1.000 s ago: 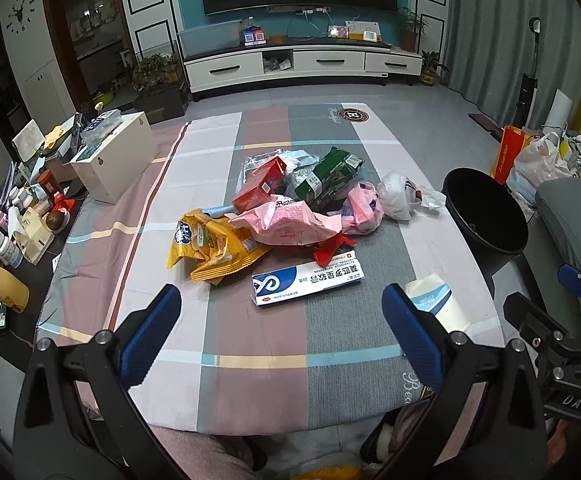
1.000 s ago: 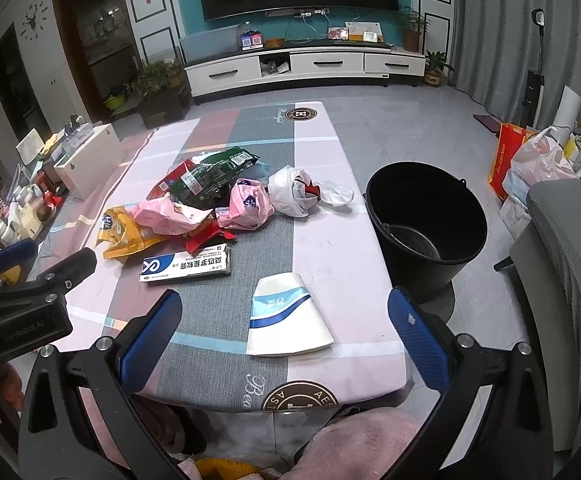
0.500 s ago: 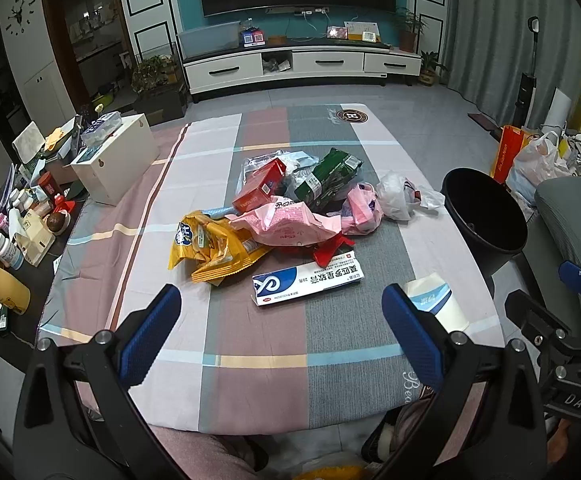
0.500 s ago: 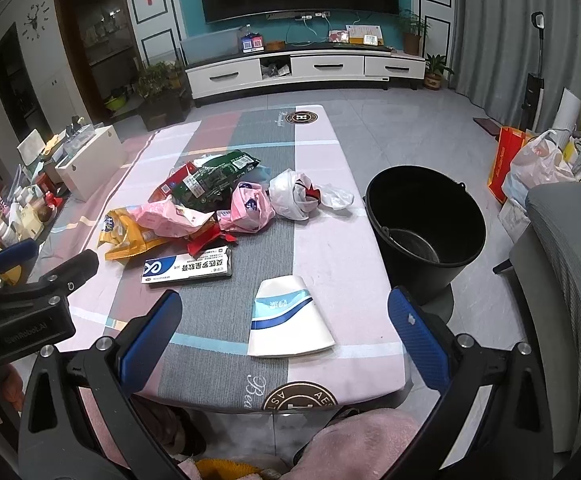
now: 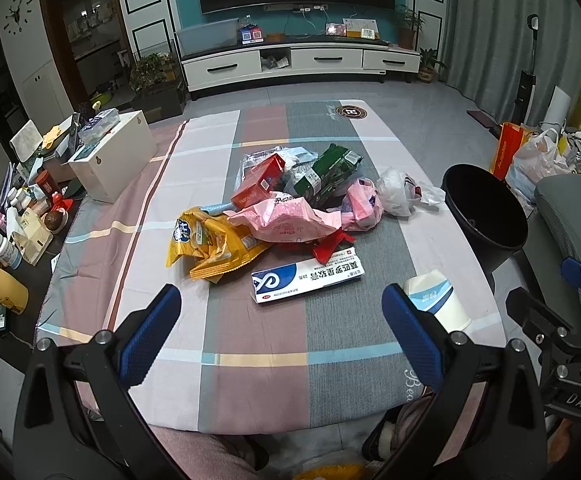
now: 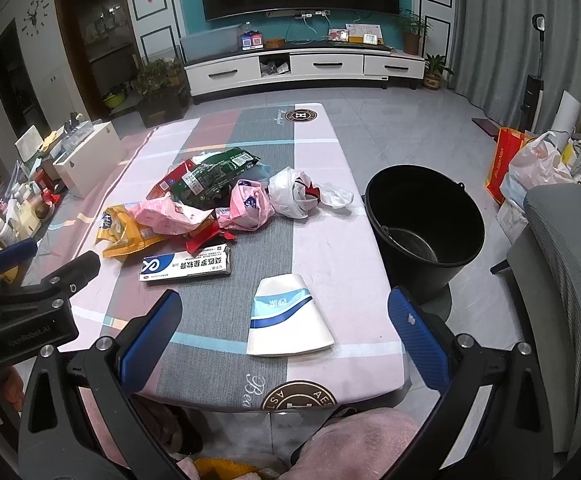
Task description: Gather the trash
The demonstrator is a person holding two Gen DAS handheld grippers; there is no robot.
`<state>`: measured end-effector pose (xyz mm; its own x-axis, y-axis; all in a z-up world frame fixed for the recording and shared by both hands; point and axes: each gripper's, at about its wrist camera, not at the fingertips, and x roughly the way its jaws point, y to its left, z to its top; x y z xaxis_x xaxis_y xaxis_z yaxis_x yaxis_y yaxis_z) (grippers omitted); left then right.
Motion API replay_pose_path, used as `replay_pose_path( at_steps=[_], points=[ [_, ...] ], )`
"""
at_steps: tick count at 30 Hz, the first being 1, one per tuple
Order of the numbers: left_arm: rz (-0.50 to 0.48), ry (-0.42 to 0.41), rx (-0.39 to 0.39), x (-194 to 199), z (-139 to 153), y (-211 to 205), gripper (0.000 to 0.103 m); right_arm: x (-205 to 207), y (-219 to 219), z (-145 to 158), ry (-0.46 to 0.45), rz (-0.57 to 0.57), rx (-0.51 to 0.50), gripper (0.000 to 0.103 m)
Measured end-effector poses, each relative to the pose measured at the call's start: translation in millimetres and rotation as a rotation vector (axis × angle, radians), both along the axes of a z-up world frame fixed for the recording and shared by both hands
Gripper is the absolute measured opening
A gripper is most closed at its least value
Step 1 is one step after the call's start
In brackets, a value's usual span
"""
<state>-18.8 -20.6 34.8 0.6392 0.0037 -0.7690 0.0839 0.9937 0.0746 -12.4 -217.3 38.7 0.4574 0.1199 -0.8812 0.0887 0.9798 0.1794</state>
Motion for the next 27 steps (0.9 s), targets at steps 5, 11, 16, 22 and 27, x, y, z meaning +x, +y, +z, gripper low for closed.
replay_pose_path(
  at_steps=[5,11,16,22,27],
  points=[
    [0.000,0.005,0.000,1,-3,-1,0.100,1,-1,-2,0.005,-0.003,0.002,0.100],
    [-0.001,0.007,0.002,1,-6,-2,0.100,1,-2,-4,0.005,-0.004,0.002,0.100],
    [-0.003,0.012,0.003,1,-9,-3,0.100,2,-4,-7,0.008,-0.008,0.003,0.100],
    [-0.004,0.020,0.002,1,-13,-4,0.100,2,-6,-8,0.010,-0.008,0.004,0.100],
    [-0.001,0.034,-0.003,5,-19,-3,0.100,3,-9,-18,0.022,-0.013,0.011,0.100]
  ],
)
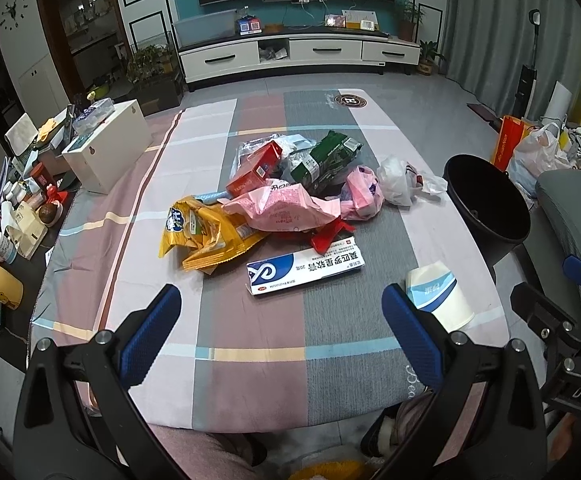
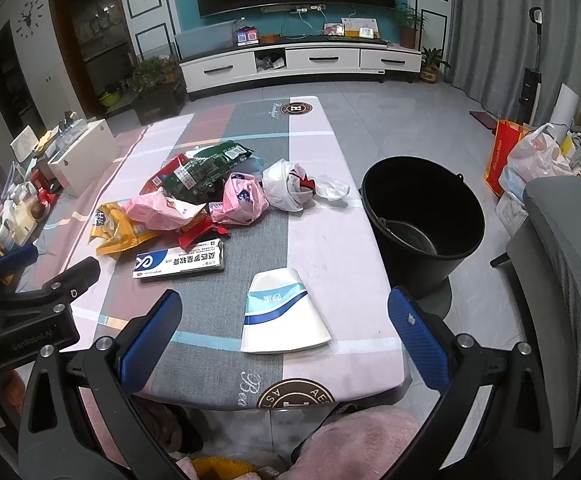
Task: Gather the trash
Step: 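Grasp the white paper cup with the right gripper while the left gripper grasps the pink bag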
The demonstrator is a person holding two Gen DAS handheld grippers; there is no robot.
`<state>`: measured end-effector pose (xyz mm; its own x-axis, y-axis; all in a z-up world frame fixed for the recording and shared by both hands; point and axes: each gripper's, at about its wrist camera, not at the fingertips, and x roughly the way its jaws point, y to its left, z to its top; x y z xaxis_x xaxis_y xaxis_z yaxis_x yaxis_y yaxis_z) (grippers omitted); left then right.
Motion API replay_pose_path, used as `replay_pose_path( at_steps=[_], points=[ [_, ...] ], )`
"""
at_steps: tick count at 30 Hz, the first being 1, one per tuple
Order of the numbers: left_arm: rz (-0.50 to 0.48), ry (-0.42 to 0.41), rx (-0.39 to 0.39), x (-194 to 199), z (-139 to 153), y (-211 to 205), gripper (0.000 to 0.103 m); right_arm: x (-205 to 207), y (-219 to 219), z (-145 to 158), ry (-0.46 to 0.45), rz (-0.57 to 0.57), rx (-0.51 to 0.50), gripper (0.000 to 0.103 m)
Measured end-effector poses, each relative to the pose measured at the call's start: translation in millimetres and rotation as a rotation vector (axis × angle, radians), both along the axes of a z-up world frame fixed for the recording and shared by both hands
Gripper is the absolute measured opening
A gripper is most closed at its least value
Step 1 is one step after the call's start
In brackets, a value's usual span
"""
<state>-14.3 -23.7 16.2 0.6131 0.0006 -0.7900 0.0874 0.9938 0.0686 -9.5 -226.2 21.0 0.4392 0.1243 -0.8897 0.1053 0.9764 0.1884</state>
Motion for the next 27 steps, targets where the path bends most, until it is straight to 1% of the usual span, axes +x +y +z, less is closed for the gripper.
replay_pose_path(
  at_steps=[2,3,4,6,8,9,11,12,13,15,16,18,20,23,25,26,27],
  points=[
    [-0.004,0.006,-0.022,2,-3,3,0.100,2,-2,-5,0.004,0.002,0.011,0.100],
    [-0.009,0.007,-0.043,4,-4,6,0.100,2,-4,-11,0.004,0.007,0.033,0.100],
    [-0.017,0.003,-0.080,5,-7,11,0.100,4,-5,-19,0.012,0.011,0.063,0.100],
    [-0.027,-0.013,-0.150,8,-14,24,0.100,5,-9,-35,0.036,0.012,0.128,0.100],
    [-0.023,-0.025,-0.190,9,-26,37,0.100,3,-13,-65,0.086,0.000,0.187,0.100],
    [-0.017,-0.028,-0.207,9,-34,44,0.100,2,-14,-79,0.115,-0.006,0.188,0.100],
    [-0.005,-0.027,-0.251,10,-54,59,0.100,-3,-14,-97,0.121,-0.001,0.181,0.100],
    [-0.002,-0.021,-0.279,10,-64,66,0.100,-3,-14,-101,0.121,0.000,0.178,0.100],
    [0.001,-0.013,-0.302,10,-71,71,0.100,-6,-13,-109,0.104,0.008,0.178,0.099],
    [-0.009,-0.014,-0.345,8,-85,78,0.100,-8,-12,-112,0.075,0.021,0.184,0.098],
    [-0.016,-0.022,-0.346,8,-89,80,0.100,-8,-12,-113,0.057,0.028,0.185,0.097],
    [-0.061,-0.057,-0.337,8,-95,75,0.100,-5,-13,-116,0.035,0.032,0.190,0.094],
    [-0.111,-0.078,-0.330,12,-98,69,0.100,2,-17,-121,0.033,0.031,0.203,0.091],
    [-0.177,-0.081,-0.325,24,-99,58,0.100,14,-18,-131,0.052,0.045,0.214,0.086],
    [-0.200,-0.071,-0.357,32,-98,54,0.100,21,-18,-138,0.070,0.057,0.225,0.080],
    [-0.205,-0.060,-0.393,38,-96,54,0.100,24,-17,-143,0.083,0.059,0.232,0.077],
    [-0.203,-0.052,-0.417,41,-95,54,0.100,27,-17,-146,0.090,0.072,0.281,0.073]
  ],
)
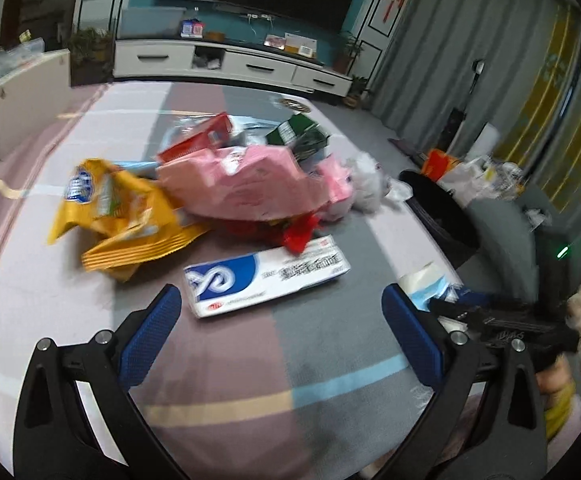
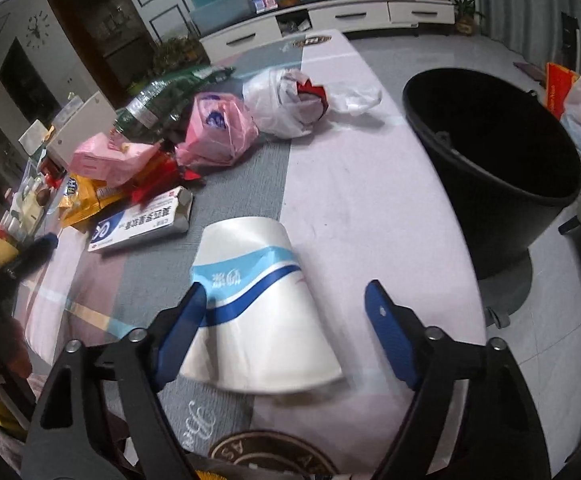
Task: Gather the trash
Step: 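Grasp the white paper cup with the right gripper while the left gripper grasps the pink bag, then carry the cup and pink bag over the black bin and open both grippers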
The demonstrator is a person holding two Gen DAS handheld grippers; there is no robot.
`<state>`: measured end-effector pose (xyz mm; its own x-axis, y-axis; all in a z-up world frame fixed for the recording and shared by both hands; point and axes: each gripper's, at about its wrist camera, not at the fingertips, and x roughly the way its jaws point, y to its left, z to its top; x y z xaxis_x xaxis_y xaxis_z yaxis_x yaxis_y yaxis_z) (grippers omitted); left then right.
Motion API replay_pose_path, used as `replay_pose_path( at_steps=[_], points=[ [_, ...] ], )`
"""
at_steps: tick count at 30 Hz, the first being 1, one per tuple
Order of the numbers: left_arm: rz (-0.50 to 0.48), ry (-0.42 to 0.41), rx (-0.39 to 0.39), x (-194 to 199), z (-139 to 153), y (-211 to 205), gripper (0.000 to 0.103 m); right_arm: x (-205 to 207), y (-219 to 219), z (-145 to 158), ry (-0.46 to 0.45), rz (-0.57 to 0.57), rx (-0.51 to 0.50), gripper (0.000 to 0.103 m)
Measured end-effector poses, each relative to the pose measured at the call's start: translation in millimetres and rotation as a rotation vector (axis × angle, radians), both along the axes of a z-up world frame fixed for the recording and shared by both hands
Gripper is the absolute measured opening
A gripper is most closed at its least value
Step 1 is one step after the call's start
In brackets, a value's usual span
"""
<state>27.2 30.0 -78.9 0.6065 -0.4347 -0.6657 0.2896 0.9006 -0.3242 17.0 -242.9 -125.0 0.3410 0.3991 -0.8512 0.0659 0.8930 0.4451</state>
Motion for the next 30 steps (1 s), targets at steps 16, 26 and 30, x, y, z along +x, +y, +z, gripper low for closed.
replay_pose_path(
  at_steps=[16,26,30],
  points=[
    [0.349,0.165,-0.301,74,8,6,0.067,-2,11,-3,0.001,0.046,0.214,0.028],
    [0.392,0.175,-0.288,64,4,13,0.020,-5,-2,-3,-0.016,0.018,0.256,0.028],
    [0.325,0.104,-0.274,44,20,14,0.017,-5,-4,2,-0.038,0.014,0.283,0.028]
  ],
)
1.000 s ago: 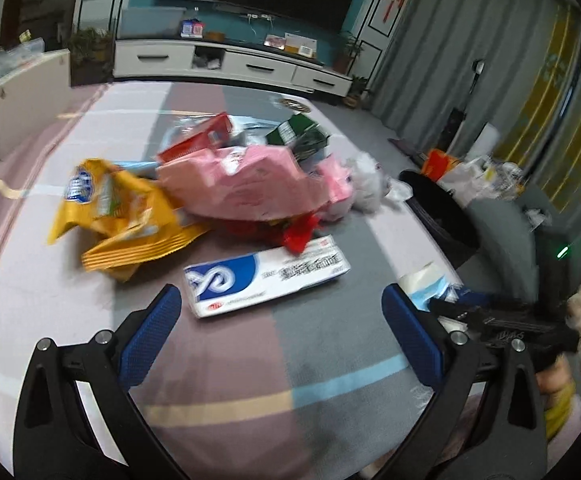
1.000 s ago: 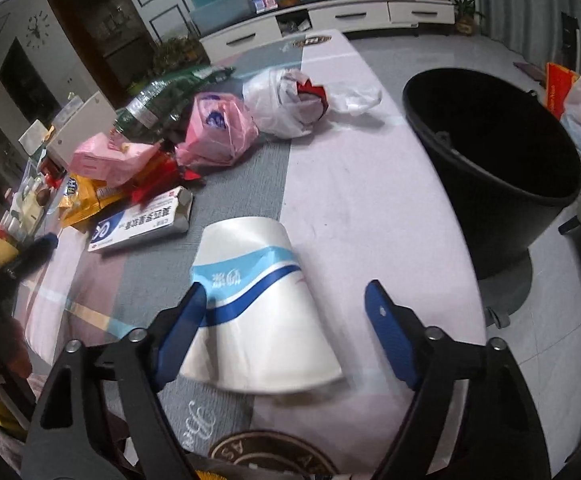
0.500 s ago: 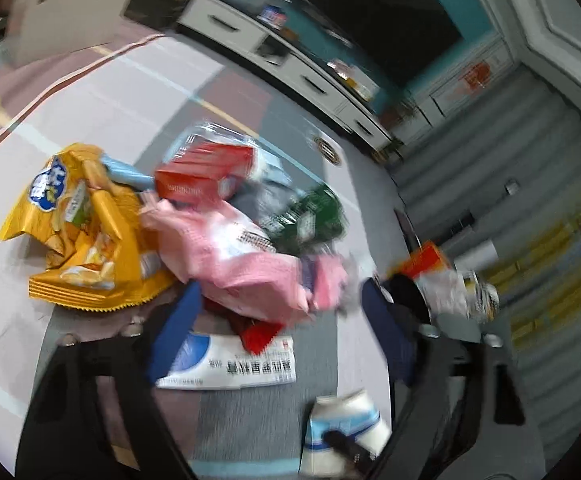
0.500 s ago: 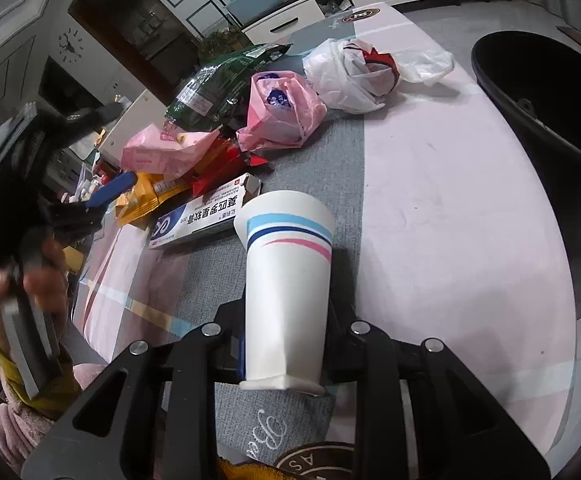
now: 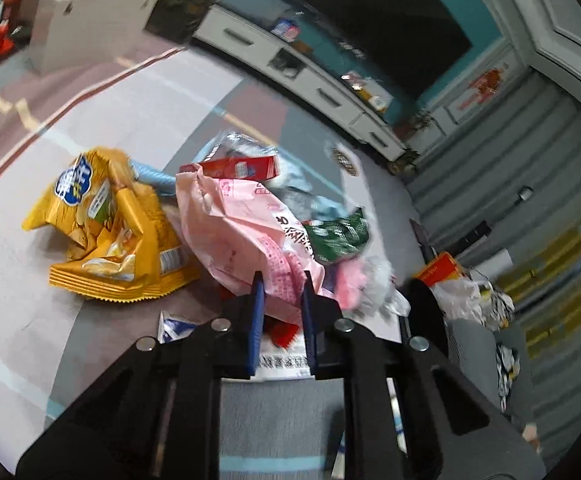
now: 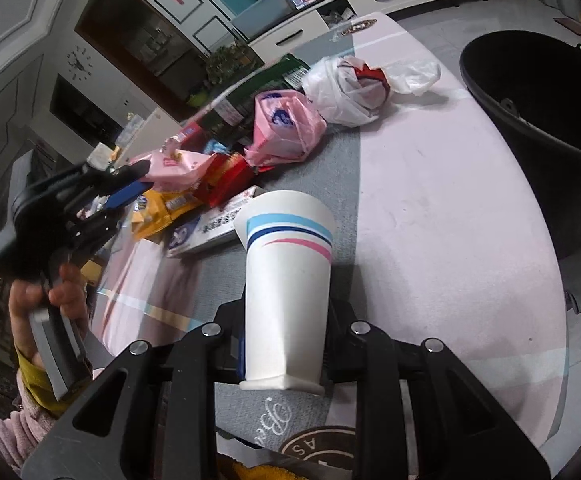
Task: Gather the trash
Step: 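Carry the cup and pink bag over the black bin and open both grippers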
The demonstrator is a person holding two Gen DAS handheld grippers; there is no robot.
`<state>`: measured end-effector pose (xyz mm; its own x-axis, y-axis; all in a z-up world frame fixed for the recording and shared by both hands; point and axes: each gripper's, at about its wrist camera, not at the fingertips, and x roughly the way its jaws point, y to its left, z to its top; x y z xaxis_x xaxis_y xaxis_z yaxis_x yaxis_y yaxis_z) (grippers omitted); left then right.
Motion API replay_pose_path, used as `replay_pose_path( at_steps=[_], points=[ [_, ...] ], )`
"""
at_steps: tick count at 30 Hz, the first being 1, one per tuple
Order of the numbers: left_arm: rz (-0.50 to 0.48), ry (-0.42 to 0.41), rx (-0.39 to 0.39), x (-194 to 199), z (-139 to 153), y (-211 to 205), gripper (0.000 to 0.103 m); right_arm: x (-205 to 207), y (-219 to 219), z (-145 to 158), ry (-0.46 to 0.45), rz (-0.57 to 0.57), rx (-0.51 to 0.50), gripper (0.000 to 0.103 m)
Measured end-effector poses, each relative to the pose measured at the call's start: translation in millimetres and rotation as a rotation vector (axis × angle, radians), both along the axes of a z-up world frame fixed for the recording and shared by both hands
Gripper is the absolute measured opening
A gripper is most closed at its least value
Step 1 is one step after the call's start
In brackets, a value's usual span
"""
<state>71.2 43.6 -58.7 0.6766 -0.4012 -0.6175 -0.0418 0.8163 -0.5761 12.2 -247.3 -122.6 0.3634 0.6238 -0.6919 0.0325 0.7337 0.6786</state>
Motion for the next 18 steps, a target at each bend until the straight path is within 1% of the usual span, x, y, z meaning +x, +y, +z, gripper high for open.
replay_pose_path(
  at_steps=[2,4,7,9,11,12,15,17,18],
  points=[
    [-0.047,-0.028,-0.001,-13,10,-2,0.017,-1,-4,6,-0.022,-0.012,0.031,0.028],
    [-0.072,-0.068,0.017,-21,20,-7,0.017,-3,-8,15,-0.058,-0.030,0.044,0.028],
    [-0.141,-0.143,0.060,-28,44,-27,0.017,-5,-22,32,-0.111,-0.090,0.035,0.028],
    [-0.200,-0.186,0.094,-28,56,-48,0.017,-3,-42,44,-0.130,-0.181,-0.025,0.028],
    [-0.286,-0.217,0.131,-22,66,-83,0.017,-1,-61,54,-0.141,-0.261,-0.075,0.028],
    [-0.325,-0.224,0.143,-17,69,-103,0.017,2,-77,61,-0.146,-0.329,-0.105,0.028],
    [-0.435,-0.209,0.142,4,67,-157,0.018,15,-113,76,-0.169,-0.476,-0.188,0.028],
    [-0.499,-0.200,0.150,17,62,-191,0.018,27,-133,72,-0.147,-0.541,-0.217,0.028],
    [-0.519,-0.196,0.169,23,59,-211,0.018,33,-144,66,-0.131,-0.572,-0.225,0.028]
  ],
)
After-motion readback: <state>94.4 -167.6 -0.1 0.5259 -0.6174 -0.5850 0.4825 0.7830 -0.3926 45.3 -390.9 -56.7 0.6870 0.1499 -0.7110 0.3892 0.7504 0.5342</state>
